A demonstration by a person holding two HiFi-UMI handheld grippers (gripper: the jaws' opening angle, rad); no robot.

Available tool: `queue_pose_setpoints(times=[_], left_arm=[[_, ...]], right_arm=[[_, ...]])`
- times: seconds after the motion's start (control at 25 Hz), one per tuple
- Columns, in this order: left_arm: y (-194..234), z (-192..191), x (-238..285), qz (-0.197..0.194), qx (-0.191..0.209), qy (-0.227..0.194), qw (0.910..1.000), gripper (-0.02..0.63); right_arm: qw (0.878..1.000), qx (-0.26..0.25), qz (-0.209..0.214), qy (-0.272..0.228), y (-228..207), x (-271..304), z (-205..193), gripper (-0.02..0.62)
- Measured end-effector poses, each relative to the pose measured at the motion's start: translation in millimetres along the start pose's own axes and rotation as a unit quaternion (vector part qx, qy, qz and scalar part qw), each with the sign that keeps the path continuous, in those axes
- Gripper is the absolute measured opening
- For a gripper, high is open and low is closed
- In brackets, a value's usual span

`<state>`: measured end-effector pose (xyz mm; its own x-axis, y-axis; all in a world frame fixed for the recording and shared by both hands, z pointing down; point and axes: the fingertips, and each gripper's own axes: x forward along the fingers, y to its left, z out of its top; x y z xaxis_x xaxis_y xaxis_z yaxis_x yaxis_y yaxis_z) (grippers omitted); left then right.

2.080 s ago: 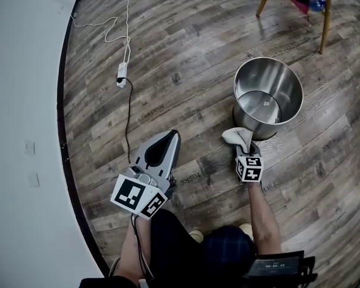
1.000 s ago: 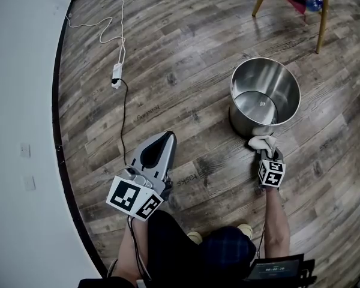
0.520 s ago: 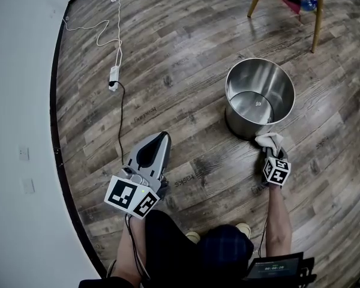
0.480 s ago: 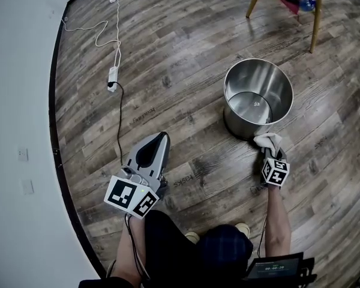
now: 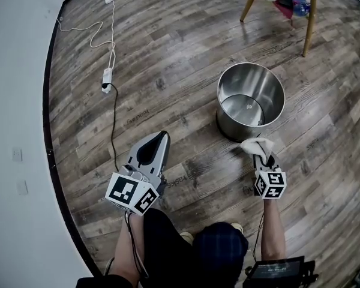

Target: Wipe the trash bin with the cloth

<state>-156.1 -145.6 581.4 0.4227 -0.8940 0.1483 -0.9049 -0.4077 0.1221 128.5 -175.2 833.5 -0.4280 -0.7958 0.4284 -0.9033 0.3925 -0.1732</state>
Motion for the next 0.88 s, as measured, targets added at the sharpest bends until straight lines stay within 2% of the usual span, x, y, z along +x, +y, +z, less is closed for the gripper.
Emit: queue_pose_setpoints(times=[0.44,0.88], left_arm=[[-9.5,-0.3,9.4,-0.01,-0.01,-0.003,0.9999,0.0],[-40.5,10.7,17.6,-0.037,-0.019,-0.018,0.999,0.0]], right_arm=[[0.989,-0.033,0.104,-0.095,105.2,-32.9,108.9,0.094],[0.976,-0.042,0.141,-0.161,142.8,-84.5,183.6,0.094]])
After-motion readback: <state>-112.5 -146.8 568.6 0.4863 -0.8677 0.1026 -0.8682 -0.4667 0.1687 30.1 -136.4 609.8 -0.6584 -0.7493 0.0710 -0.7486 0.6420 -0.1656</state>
